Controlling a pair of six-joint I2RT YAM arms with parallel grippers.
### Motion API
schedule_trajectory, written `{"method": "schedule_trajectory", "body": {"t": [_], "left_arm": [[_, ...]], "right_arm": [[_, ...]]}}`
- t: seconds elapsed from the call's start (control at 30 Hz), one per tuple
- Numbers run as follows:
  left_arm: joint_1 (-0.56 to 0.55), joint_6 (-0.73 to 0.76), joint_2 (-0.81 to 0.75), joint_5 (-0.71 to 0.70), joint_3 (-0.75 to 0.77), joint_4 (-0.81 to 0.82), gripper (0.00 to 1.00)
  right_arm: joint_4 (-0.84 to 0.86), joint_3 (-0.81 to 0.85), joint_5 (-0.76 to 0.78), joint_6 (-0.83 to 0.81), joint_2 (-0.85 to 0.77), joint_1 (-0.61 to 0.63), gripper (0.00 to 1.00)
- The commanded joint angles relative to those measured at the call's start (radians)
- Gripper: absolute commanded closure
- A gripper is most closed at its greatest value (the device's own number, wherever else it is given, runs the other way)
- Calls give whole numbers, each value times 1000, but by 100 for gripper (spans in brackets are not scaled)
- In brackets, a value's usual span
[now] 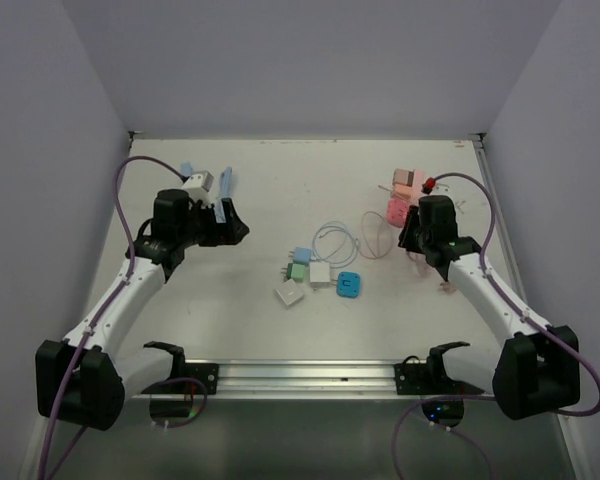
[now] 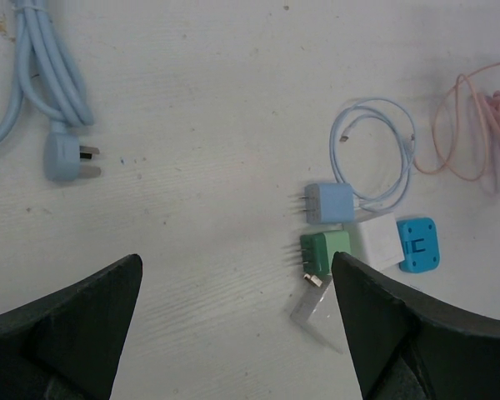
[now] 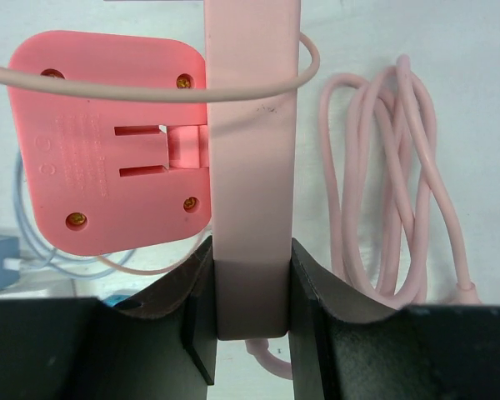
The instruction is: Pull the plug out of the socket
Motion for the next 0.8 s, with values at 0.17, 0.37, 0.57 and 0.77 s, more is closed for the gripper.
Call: {"method": "schedule_trajectory", "body": {"t": [0.17,0.37,0.57,0.77], "left_arm": [[-100,-165,-52,79,87,72,0],[-276,-279,6,8,127,185,0],[-476,-319,179,-117,240,242,0],[-611,-360,379,-220,370,320,2]], "right_arm": [[130,0,-200,-24,-148,-1,100],[129,-34,-269,-13,-178,-1,100],[120,-54,-281,-6,-162,-1,100],[129,-73,-295,-4,-160,1,100]]}}
